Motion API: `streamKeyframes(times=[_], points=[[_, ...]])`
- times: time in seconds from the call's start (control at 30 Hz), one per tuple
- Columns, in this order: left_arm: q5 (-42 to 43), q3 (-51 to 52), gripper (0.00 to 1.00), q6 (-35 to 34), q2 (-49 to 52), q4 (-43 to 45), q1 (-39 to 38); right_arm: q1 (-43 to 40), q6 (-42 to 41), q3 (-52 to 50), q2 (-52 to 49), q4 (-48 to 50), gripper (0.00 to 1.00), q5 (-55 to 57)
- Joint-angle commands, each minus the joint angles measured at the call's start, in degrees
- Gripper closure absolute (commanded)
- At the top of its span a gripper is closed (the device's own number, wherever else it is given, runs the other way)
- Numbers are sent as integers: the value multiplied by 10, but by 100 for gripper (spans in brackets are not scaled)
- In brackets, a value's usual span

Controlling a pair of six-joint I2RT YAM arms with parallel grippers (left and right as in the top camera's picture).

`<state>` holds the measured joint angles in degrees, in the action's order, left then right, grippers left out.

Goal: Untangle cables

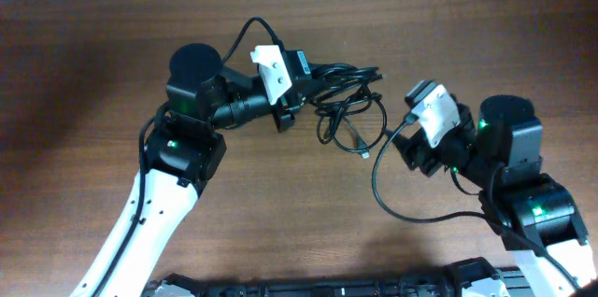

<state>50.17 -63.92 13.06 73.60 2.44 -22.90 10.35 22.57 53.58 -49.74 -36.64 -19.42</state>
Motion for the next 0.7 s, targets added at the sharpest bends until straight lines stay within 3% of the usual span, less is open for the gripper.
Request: streamKeyframes(times=[0.0,0.17,0.43,0.67], points=[[15,-2,100,7,-12,3,3,5,-55,15,26,43,28,85],[15,-2,100,2,-12,3,3,5,-118,15,43,92,22,100],[10,-2,100,-7,-11,3,3,5,-178,15,44,91,16,62],[-68,-2,100,-89,-11,3,3,5,-299,15,44,91,12,35]])
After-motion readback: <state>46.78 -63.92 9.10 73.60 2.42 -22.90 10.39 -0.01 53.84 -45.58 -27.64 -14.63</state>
